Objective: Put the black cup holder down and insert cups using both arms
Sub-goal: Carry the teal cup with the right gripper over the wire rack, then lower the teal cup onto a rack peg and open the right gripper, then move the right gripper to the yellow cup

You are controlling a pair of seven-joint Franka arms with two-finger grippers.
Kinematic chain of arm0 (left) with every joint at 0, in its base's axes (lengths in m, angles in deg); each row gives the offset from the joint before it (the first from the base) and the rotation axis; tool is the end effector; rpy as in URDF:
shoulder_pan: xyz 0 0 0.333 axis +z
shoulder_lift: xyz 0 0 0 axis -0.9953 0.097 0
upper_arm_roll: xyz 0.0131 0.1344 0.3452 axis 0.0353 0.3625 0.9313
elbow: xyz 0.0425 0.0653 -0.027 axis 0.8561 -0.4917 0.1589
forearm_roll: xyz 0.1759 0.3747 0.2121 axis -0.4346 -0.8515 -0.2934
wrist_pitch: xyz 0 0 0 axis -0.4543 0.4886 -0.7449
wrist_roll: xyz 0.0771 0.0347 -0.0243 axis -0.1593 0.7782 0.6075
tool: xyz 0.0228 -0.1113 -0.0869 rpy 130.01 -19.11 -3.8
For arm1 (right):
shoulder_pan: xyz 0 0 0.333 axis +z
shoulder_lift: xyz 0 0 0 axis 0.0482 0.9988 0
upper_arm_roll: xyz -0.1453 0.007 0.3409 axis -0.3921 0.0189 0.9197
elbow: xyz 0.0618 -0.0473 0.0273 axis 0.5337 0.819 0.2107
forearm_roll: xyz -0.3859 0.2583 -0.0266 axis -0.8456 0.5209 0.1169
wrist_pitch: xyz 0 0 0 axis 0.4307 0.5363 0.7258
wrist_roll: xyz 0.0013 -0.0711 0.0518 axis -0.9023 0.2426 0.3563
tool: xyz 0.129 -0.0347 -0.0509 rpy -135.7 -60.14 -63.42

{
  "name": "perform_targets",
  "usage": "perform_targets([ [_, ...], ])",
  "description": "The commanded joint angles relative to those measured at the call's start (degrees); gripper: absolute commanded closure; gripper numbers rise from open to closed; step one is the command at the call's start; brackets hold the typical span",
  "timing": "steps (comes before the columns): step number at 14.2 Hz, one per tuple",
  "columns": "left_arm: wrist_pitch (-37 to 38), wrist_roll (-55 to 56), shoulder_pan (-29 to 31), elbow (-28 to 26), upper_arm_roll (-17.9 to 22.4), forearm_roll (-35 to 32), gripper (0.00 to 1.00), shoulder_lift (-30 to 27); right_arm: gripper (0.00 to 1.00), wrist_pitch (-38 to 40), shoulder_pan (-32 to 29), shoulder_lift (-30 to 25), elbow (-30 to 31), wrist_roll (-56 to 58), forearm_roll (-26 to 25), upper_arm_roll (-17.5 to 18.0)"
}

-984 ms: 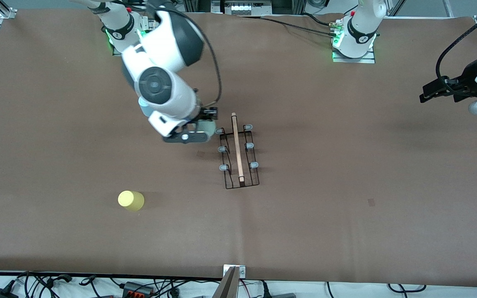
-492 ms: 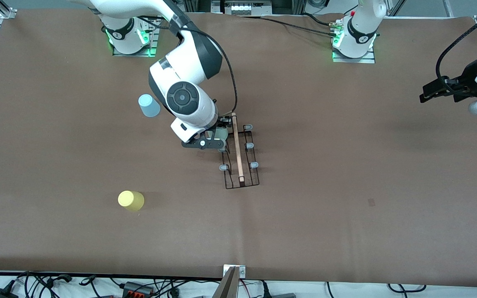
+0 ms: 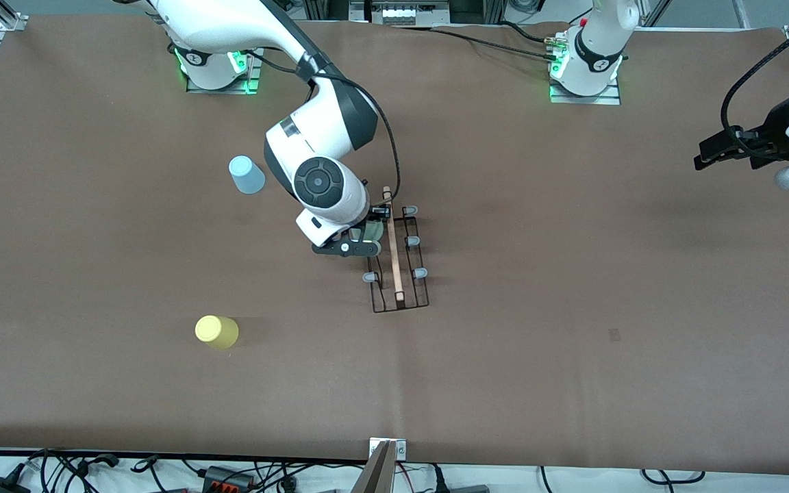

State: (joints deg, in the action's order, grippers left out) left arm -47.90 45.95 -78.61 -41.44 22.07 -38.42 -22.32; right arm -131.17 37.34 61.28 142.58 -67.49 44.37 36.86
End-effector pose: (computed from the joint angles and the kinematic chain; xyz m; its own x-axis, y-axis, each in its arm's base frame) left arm 0.6099 0.0130 0.6052 0.9921 0.0553 -0.1128 0.0614 -0.9967 0.0521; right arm 0.6235 0.5130 0.2859 0.9713 -0.0607 -0.2301 -0.0781 -0.9947 -0.0673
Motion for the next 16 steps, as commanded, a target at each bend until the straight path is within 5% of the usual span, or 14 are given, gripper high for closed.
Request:
perform_targets([
  [1, 0.82, -0.06, 0.07, 1.34, -0.16, -0.56, 0.00, 0.52, 0.00, 0.86, 0.05, -0.54, -2.87, -4.24, -0.26, -0.36],
  [6, 0.73, -0.06, 0.16, 1.34, -0.16, -0.56, 0.00, 0.60, 0.00, 1.83, -6.17, -5.29, -4.28, -6.55, -1.49, -3.16],
  [10, 0.73, -0.06, 0.07, 1.34, -0.16, -0.56, 0.00, 0.52, 0.00, -0.09, -15.74, -1.79, -4.46, 3.79, -14.99, -5.63],
  [16, 0.73, -0.06, 0.07, 1.34, -0.25, -0.56, 0.00, 0.52, 0.00, -19.16, -23.68, 5.77, -4.63, 13.23, -15.29, -5.37],
])
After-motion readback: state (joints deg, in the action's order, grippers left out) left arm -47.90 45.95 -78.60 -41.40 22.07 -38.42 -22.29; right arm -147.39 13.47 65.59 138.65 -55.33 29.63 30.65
